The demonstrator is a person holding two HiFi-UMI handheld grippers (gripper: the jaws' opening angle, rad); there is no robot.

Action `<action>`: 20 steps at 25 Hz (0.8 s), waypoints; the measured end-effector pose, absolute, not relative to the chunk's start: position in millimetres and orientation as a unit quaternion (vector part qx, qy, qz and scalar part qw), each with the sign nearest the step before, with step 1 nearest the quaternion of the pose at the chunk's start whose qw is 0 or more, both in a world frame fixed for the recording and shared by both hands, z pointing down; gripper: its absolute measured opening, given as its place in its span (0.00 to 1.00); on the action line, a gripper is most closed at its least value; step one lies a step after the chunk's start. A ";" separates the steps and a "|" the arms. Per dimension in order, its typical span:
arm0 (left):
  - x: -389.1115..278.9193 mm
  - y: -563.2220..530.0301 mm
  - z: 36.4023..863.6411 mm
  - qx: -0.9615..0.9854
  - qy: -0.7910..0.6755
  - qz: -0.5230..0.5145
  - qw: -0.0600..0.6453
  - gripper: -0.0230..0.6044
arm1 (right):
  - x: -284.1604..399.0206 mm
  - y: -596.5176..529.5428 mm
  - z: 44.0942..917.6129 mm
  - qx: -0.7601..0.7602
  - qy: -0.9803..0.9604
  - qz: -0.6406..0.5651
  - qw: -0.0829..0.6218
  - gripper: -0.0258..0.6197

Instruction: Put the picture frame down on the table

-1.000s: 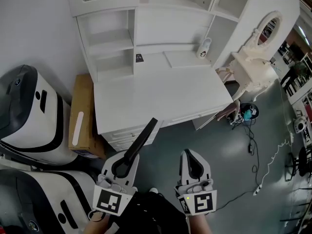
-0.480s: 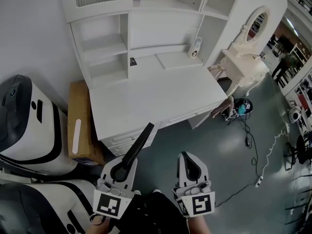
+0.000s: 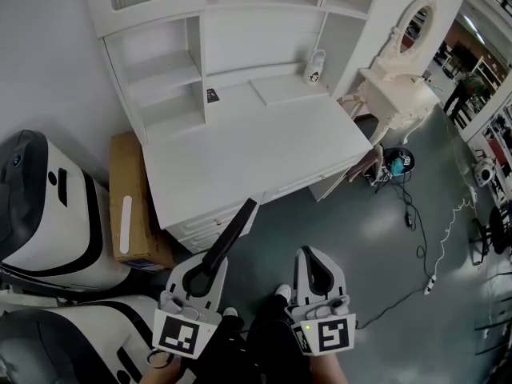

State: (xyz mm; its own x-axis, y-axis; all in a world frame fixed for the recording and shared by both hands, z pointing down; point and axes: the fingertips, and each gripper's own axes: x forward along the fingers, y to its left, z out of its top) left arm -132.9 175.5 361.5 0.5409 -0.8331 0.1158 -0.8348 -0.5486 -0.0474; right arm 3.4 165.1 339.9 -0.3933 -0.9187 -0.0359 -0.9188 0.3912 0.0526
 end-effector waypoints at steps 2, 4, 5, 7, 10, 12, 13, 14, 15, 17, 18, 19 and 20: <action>-125.6 172.5 360.6 0.878 -0.474 0.062 0.006 0.07 | 12.0 162.1 341.9 -0.553 0.833 0.031 -0.002 0.04; -116.1 168.3 359.8 0.879 -0.473 0.062 0.004 0.07 | 22.7 157.5 342.7 -0.554 0.832 0.031 -0.001 0.04; -111.0 165.4 359.7 0.879 -0.473 0.063 0.004 0.07 | 28.4 154.6 342.2 -0.555 0.831 0.032 -0.001 0.04; -99.9 158.1 359.2 0.878 -0.474 0.063 0.003 0.07 | 40.5 147.5 341.3 -0.555 0.831 0.035 0.001 0.04; -79.5 146.5 357.4 0.875 -0.480 0.061 0.005 0.07 | 61.8 134.9 339.8 -0.550 0.834 0.036 0.000 0.04; -64.5 138.9 355.1 0.872 -0.486 0.060 0.005 0.07 | 77.1 125.7 337.0 -0.545 0.838 0.038 -0.002 0.04; -57.2 134.9 353.7 0.870 -0.489 0.059 0.005 0.07 | 84.6 120.8 335.5 -0.541 0.840 0.040 -0.002 0.04; -49.9 130.8 352.5 0.868 -0.494 0.057 0.005 0.07 | 92.1 115.8 334.1 -0.537 0.842 0.042 -0.002 0.04; -42.5 126.6 351.5 0.865 -0.498 0.054 0.006 0.07 | 99.3 110.6 332.9 -0.533 0.845 0.043 -0.002 0.04; -27.7 118.6 350.7 0.860 -0.507 0.052 0.006 0.07 | 113.0 100.0 331.4 -0.522 0.852 0.047 -0.001 0.04; -20.3 115.3 350.5 0.857 -0.512 0.052 0.007 0.07 | 119.6 95.1 331.3 -0.517 0.855 0.048 -0.001 0.04; -13.0 112.6 350.3 0.855 -0.517 0.051 0.008 0.07 | 126.0 90.5 331.2 -0.511 0.858 0.049 -0.001 0.04; -5.5 110.3 349.8 0.852 -0.521 0.050 0.009 0.07 | 132.5 86.4 331.2 -0.506 0.861 0.049 0.000 0.04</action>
